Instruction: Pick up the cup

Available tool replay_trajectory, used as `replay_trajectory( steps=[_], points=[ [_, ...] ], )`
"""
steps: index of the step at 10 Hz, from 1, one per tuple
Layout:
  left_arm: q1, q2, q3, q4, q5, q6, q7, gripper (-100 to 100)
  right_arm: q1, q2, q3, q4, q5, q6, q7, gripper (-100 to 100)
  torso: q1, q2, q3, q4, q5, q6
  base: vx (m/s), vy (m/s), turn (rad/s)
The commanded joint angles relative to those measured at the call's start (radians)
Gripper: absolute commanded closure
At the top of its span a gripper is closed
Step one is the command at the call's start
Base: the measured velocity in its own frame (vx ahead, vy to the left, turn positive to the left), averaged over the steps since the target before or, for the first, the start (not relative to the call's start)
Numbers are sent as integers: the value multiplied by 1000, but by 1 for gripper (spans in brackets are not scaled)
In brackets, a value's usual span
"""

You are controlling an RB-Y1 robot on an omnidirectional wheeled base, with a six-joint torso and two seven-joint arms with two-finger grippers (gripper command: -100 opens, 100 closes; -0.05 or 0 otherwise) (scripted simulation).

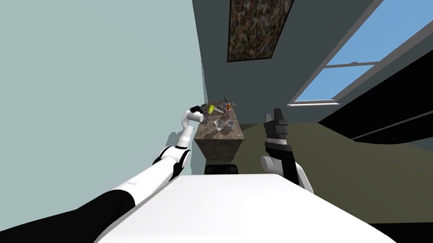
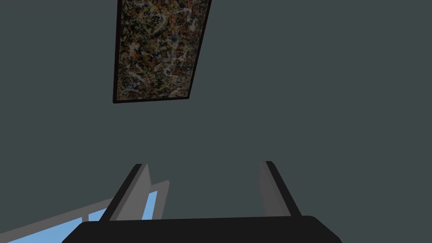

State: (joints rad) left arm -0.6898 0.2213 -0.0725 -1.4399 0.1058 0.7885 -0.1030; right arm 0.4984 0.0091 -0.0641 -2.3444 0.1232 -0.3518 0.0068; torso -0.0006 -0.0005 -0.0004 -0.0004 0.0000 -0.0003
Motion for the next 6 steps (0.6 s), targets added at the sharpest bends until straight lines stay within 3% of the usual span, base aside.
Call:
replay_trajectory(
  steps=[1,2,3,6],
  points=[
    [-34,0,4,34,2,50,-18,-100,0,0,0,0,0,0,0,0,0,0,0,0,0,0,7,-11,38],
    [-34,0,4,34,2,61,-18,-100,0,0,0,0,0,0,0,0,0,0,0,0,0,0,0,0,0],
    [-81,1,14,81,7,99,-51,-100,0,0,0,0,0,0,0,0,0,0,0,0,0,0,3,-6,79],
    [-132,-1,24,137,12,181,-84,-100,0,0,0,0,0,0,0,0,0,0,0,0,0,0,5,-11,43]
  ],
)
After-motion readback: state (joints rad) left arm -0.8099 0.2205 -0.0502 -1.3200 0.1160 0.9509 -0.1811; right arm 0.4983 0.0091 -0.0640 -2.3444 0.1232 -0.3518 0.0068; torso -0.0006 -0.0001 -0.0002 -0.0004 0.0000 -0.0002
